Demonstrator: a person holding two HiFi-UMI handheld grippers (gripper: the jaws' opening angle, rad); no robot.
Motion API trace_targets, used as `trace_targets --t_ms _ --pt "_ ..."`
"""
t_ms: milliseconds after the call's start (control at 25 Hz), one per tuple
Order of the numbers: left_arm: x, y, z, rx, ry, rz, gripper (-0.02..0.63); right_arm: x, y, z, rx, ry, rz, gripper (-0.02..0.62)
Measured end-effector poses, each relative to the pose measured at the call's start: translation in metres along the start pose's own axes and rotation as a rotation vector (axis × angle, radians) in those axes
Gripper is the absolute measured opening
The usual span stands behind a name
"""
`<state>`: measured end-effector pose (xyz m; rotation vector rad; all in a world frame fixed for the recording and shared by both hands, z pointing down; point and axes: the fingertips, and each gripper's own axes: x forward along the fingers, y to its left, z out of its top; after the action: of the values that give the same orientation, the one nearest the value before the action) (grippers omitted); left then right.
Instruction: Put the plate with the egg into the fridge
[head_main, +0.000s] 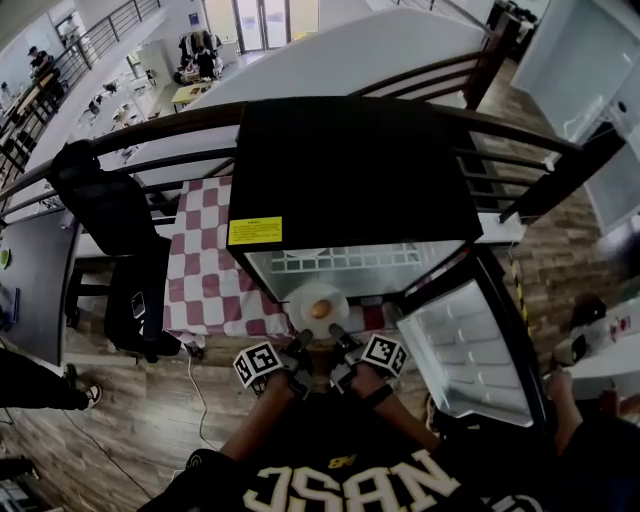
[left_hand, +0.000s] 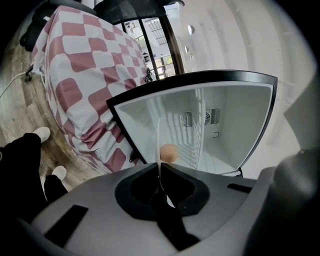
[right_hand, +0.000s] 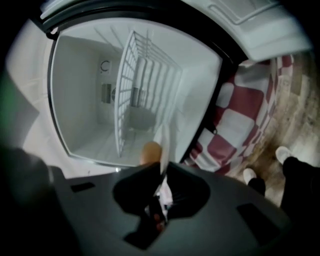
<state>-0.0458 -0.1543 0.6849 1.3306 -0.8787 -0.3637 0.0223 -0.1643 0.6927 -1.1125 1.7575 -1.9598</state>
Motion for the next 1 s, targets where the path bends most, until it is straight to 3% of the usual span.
trace_targets --t_ms 320,560,1000 --pt "0.024 0.029 0.013 0.010 0.043 0.026 0.031 0.025 -0.030 0.009 0.018 0.009 -0.057 0.037" --pt "0.041 0.045 0.023 -0.012 0.068 0.001 0.032 0.041 -0.044 0.018 0.030 0.001 -0.081 0.037" --pt "0.067 0.064 0.029 0.020 0.038 0.043 0.032 0.057 -0.069 0.036 0.028 -0.020 -0.126 0.037"
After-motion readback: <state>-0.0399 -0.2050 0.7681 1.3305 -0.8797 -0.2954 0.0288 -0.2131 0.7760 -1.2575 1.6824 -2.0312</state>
